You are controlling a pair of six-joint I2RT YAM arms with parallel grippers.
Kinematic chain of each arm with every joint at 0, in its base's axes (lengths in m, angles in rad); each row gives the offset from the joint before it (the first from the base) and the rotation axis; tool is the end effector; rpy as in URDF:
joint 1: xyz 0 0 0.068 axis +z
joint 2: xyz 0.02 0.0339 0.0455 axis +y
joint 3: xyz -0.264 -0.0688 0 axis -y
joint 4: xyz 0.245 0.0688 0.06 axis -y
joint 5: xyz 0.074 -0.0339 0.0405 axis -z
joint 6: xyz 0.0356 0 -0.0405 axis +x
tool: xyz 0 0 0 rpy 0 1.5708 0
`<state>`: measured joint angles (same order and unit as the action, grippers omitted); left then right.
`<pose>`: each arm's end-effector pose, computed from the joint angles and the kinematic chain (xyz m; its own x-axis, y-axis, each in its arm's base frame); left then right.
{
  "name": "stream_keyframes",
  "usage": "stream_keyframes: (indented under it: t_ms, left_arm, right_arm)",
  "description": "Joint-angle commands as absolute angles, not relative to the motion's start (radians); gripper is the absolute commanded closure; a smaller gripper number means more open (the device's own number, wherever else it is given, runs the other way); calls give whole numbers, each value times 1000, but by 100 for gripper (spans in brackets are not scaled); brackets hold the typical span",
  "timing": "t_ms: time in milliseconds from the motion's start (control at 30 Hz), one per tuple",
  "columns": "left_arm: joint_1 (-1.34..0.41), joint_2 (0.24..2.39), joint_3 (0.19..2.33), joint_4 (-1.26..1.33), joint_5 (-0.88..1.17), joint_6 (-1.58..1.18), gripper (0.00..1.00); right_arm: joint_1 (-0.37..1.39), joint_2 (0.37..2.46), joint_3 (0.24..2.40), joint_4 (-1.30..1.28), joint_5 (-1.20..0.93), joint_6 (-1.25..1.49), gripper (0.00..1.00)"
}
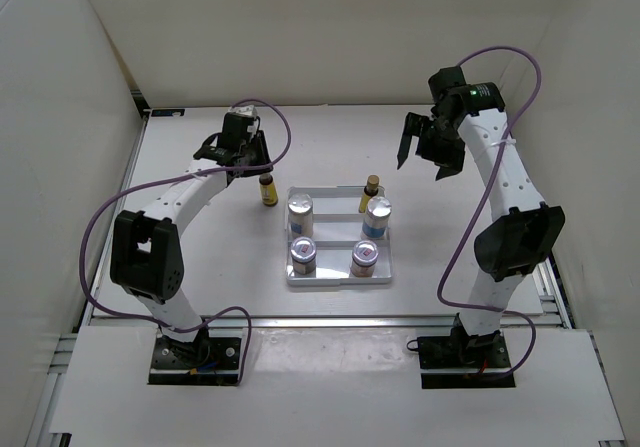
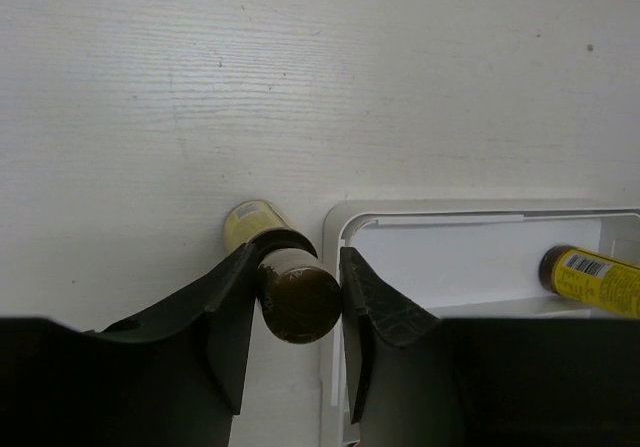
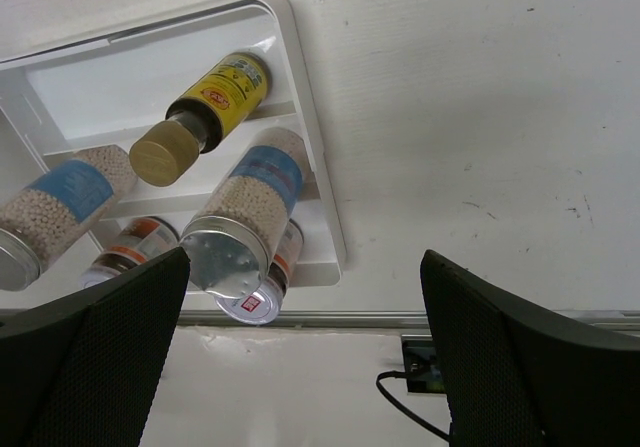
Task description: Organize the condiment bottles
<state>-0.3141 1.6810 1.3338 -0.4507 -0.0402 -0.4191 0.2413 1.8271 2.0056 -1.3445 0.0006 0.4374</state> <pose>0.3584 -0.1149 0.2705 -0.7367 -0.1882 -0.6495 -0.0195 0.9660 -0.2578 0.3501 0.0861 0.3707 -0.9097 0.2124 -0.3570 0.1618 0.9727 0.1663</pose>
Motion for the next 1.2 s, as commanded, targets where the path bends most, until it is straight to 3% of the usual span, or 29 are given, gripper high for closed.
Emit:
stream_keyframes:
  t_ms: [0, 200, 400, 533, 1167]
  left_arm:
    - [-316, 1651, 1315, -446, -17, -416, 57]
    - [-316, 1621, 1305, -456, -41, -387, 76]
    - [-316, 1601, 1391, -486, -72, -354, 80]
    - [-316, 1601, 1456, -495, -83, -354, 88]
    - [-442, 1533, 1490, -505, -55, -319, 88]
  right_arm:
    - [236, 1782, 2006, -1417, 2, 430, 0]
    - [236, 1782, 1997, -1408, -8, 430, 0]
    - [236, 1773, 1965, -1397, -17, 439, 0]
    - [236, 1764, 1954, -1397, -26, 439, 0]
    - [255, 1735, 1902, -1388, -35, 457, 0]
